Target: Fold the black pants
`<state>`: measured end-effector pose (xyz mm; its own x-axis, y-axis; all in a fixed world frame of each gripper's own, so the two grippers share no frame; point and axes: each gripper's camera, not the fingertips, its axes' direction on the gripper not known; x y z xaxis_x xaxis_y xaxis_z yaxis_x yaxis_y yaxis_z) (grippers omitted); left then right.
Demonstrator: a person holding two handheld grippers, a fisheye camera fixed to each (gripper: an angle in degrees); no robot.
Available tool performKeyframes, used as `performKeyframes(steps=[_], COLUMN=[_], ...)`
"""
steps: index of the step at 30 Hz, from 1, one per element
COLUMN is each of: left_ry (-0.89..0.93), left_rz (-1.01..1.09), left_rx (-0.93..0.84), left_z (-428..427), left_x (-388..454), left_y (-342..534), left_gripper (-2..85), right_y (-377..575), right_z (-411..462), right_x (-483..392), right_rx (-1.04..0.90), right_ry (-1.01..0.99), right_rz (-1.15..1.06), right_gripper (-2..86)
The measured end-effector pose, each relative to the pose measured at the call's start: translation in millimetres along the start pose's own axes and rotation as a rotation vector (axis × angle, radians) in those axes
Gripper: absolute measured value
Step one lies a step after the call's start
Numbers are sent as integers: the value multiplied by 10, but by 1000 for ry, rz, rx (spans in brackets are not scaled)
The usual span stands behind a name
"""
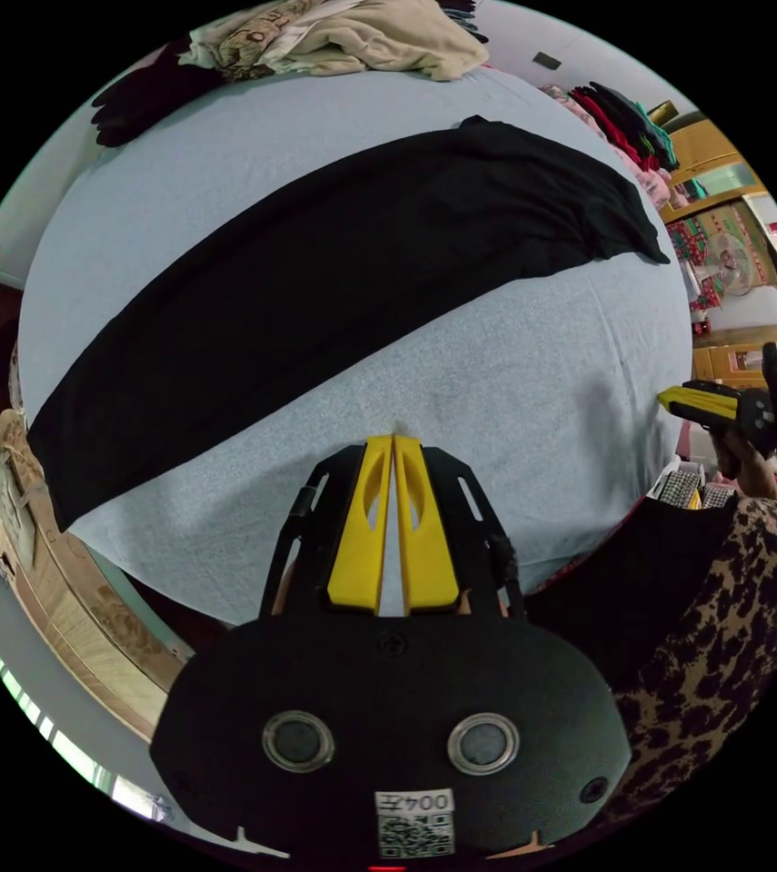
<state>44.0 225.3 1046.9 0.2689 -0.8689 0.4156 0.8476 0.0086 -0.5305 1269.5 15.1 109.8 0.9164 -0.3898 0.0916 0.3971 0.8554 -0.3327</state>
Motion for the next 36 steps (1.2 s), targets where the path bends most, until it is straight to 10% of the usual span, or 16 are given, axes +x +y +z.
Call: performKeyframes(steps=[7,14,24,36], left_ry=[18,22,4,51], left_rz=[-25,-49,-61,-105], left_rx=[-5,3,-13,11], left_z=[204,377,570,784], left_x=[77,185,377,530], left_y=[6,-1,-87,-151], left_gripper=[2,2,2,3], right_y=[122,366,222,-415], right_z=[-110,-64,110,-959], right_x=[957,3242,4382,5202], right_rx=[68,530,462,437], right_ry=[-239,-958,-928,-518], right_rz=[48,682,941,484], right_gripper=[46,112,53,8])
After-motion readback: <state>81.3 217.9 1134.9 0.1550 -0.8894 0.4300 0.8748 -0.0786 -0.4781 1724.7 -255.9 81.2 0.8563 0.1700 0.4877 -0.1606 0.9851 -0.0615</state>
